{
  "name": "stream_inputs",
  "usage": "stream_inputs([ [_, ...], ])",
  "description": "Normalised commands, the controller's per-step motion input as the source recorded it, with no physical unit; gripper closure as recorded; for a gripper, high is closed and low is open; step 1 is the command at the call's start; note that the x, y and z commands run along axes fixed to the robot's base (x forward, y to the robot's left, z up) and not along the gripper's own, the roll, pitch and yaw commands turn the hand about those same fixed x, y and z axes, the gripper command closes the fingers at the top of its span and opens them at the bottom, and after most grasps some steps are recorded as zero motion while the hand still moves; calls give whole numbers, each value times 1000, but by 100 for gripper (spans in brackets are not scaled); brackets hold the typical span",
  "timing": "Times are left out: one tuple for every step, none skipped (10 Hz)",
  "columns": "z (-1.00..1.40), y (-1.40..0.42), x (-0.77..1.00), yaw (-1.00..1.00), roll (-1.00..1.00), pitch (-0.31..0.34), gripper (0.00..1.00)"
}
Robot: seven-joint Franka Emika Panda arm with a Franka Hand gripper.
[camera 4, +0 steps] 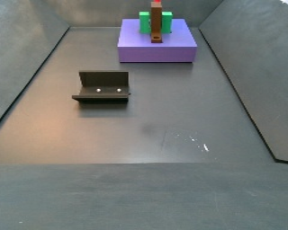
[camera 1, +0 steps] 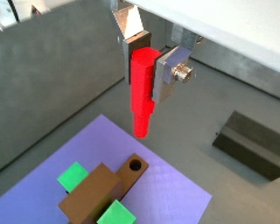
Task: Pick up the red object. Move up. Move to above the board. Insert the red object.
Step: Insert the red object.
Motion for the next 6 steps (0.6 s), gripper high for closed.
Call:
stream_inputs([
  [-851,0,157,-60,0,-120,100],
  [-729,0,146,-43,54,-20,100],
  [-666,0,143,-49,90,0,100],
  [-603,57,0,-117,66,26,100],
  [-520,63,29,-94,44,31,100],
  [-474,69,6,-60,49,21,100],
])
